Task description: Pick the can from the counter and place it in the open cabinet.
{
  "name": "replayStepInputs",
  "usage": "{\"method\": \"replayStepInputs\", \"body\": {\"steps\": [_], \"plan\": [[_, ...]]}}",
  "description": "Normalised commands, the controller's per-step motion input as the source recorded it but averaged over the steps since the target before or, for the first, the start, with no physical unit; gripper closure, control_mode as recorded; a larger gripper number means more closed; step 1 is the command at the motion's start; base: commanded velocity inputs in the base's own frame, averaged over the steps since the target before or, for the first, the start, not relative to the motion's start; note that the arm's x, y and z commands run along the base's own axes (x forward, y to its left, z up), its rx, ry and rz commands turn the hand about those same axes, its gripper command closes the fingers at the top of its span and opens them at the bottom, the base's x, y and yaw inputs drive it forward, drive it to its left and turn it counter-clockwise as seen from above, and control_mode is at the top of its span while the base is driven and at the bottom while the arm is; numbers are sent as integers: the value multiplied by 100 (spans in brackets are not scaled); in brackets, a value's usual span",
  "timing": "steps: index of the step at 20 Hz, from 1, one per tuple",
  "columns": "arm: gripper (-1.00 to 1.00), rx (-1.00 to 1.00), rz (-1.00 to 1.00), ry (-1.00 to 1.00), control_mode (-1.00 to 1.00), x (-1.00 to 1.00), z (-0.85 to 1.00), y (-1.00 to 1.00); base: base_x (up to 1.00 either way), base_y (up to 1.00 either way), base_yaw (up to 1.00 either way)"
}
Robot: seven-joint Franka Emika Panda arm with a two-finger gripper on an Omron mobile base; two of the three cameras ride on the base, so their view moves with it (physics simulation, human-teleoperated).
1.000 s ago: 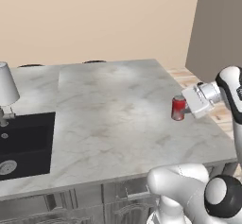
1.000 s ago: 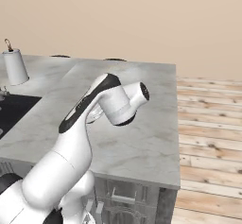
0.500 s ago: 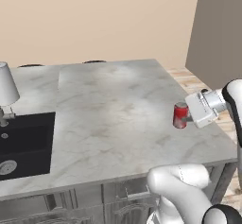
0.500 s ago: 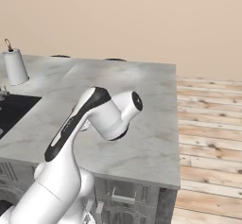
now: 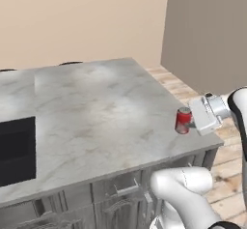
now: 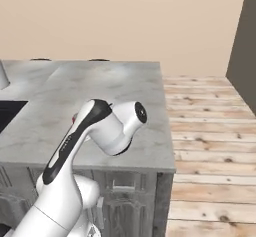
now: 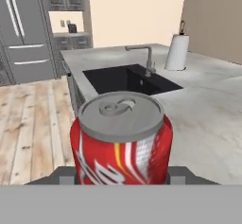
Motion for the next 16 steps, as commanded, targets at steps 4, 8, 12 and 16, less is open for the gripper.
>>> {"method": "replayStepInputs", "body": {"steps": [4,8,12,16], "plan": [[100,0,0,0,100,0,0,0,-6,5,-55],[100,0,0,0,100,0,0,0,0,16,-56],[100,0,0,0,100,0,0,0,0,11,-54],[100,0,0,0,100,0,0,0,0,11,-54]]}}
